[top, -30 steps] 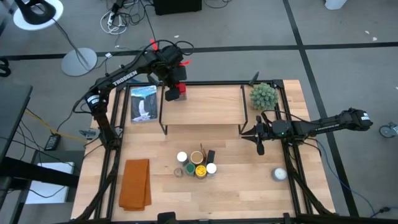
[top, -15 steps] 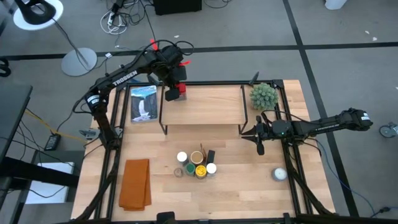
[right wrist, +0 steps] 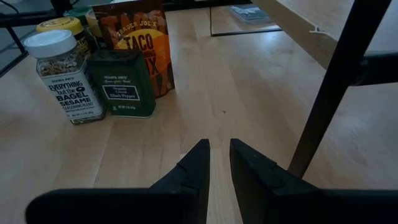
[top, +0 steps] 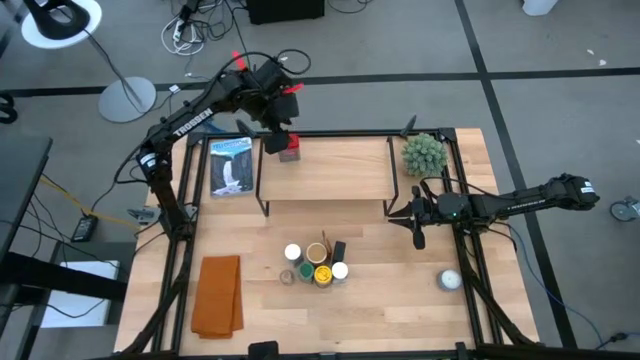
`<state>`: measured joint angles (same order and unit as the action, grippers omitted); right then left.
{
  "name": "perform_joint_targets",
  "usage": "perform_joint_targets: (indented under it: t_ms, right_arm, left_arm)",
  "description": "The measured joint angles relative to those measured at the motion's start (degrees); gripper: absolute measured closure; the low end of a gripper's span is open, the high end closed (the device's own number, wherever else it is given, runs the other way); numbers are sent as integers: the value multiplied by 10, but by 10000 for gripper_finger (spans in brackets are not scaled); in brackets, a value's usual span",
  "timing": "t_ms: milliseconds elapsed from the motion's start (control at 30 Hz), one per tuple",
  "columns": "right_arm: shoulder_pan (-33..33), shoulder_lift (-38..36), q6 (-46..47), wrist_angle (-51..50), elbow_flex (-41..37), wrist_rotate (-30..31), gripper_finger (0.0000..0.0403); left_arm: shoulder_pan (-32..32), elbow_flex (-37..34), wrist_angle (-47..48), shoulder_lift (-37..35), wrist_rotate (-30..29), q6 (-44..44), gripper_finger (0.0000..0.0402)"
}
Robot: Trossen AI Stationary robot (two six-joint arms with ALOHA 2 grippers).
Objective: Shelf spices
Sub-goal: Put the right white seasoning bottle on the shelf
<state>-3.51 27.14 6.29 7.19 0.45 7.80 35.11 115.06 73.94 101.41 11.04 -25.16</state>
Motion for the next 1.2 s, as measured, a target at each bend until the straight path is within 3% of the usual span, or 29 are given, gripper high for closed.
perform_joint_targets:
  t_ms: [100,267,367,733,933,1200]
  right_arm:
    - [0,0,0,0,0,0,339]
    - [0,0,0,0,0,0,339]
    - [0,0,0,0,0,0,339]
    - [0,0,0,1,0,0,339]
    - [0,0,0,4,0,0,339]
    - [0,0,0,6,0,0,339]
  left_arm:
    - [0,12,23,-1,9,19,123]
    - [-4,1,51,-3,100,37,123]
    - [-26,-17,45,-9,104,48,123]
    - [-122,-127,-107,-116,7,148,123]
    - [-188,-270,-223,-224,-86,207,123]
    - [-288,-467,-366,-365,-163,301,123]
